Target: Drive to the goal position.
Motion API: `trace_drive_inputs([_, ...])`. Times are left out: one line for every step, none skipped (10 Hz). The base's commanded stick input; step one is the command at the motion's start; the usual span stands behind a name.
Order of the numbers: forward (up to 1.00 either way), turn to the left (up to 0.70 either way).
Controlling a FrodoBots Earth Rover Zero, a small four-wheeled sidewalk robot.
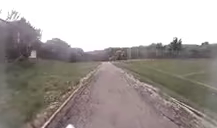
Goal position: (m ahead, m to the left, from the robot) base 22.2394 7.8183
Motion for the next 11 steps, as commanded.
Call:
trace_drive_inputs([0.7, 0.0])
trace_drive_inputs([0.7, 0.0])
trace_drive_inputs([0.7, 0.0])
trace_drive_inputs([0.7, 0.0])
trace_drive_inputs([0.7, 0.0])
trace_drive_inputs([0.7, 0.0])
trace_drive_inputs([0.7, 0.0])
trace_drive_inputs([0.7, 0.0])
trace_drive_inputs([0.7, 0.0])
trace_drive_inputs([0.7, 0.0])
trace_drive_inputs([0.7, 0.0])
